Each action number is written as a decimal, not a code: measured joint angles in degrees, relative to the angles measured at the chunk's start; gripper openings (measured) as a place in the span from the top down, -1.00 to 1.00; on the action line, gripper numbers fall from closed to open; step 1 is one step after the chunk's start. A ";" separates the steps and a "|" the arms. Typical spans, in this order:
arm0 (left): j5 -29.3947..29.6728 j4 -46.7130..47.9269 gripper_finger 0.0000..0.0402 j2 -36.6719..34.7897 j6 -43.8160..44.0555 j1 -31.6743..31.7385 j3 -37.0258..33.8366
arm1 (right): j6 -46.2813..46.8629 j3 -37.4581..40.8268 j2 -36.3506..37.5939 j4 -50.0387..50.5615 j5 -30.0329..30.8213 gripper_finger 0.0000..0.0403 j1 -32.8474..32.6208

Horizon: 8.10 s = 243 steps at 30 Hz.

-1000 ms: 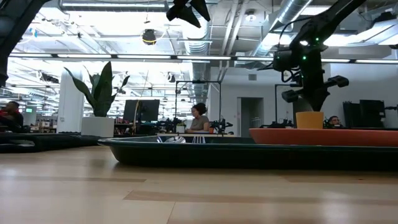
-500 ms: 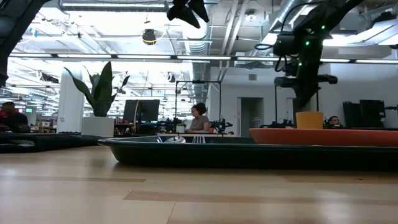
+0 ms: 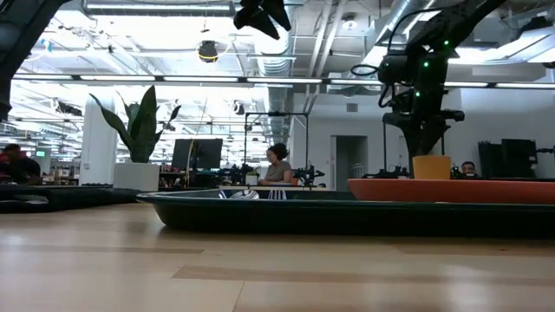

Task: Pick and place plate/cup/fork/spoon on tray
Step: Put the yellow cup at the top of the plate on the black tray, then return to Home Position

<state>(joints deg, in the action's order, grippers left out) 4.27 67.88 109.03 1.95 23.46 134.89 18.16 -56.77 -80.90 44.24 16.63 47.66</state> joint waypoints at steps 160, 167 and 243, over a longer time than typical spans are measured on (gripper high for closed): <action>-9.52 -29.88 0.99 6.36 -3.68 4.23 -31.71 | 14.95 -43.71 7.14 32.75 1.90 0.11 -48.39; -9.91 -19.20 1.00 11.07 -4.95 -2.71 -13.71 | 19.82 -43.78 9.27 37.12 4.62 0.11 -48.39; -13.39 -18.21 -0.23 29.10 -2.57 -7.15 -0.13 | 22.30 -43.76 11.87 37.61 5.58 0.11 -49.57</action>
<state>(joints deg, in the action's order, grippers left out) -9.12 49.66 138.13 -0.62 16.31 134.76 40.46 -100.53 -69.03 81.85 22.22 -1.91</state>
